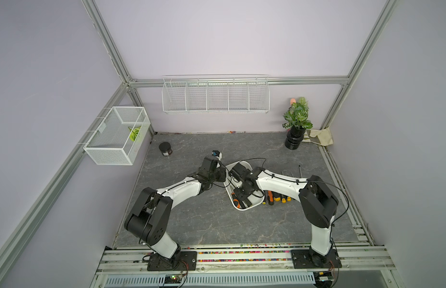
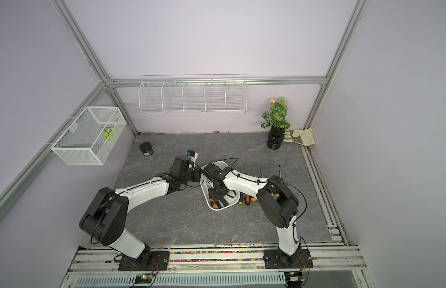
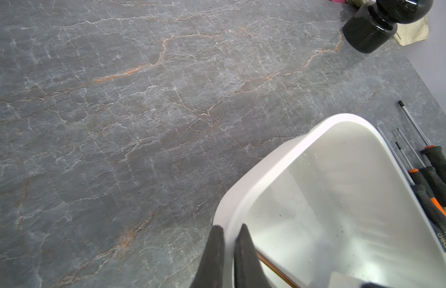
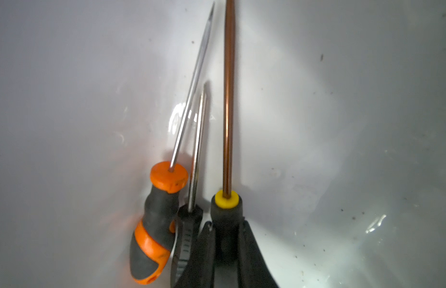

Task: Take out the screwdriver from the storage box
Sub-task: Pick up the screwdriver from the storage box.

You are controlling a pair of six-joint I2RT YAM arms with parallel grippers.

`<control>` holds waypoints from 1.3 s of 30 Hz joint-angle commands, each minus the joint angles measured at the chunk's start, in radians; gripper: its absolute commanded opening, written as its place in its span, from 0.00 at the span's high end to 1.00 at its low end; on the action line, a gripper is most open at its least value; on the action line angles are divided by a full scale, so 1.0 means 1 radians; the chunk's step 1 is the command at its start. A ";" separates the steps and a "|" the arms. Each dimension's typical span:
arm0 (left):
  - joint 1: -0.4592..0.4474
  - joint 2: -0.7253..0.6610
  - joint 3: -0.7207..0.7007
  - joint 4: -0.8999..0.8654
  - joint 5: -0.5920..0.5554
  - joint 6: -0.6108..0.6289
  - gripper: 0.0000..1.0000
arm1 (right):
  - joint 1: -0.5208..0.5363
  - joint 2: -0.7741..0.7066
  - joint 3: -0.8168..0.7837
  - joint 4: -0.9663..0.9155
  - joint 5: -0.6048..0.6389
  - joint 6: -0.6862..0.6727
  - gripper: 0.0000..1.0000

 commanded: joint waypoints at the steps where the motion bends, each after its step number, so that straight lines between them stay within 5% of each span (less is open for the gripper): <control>1: -0.002 -0.025 -0.006 0.021 -0.004 0.015 1.00 | -0.012 0.080 -0.008 -0.067 0.082 -0.023 0.79; 17: -0.003 -0.025 0.013 -0.001 -0.009 0.024 1.00 | -0.012 0.101 0.027 -0.095 0.096 -0.039 0.78; 29: -0.002 -0.024 0.016 -0.009 -0.015 0.030 1.00 | -0.024 0.054 0.014 -0.083 0.096 -0.038 1.00; 39: -0.001 -0.024 0.018 -0.009 -0.012 0.028 1.00 | -0.088 -0.144 -0.035 -0.010 -0.088 -0.013 1.00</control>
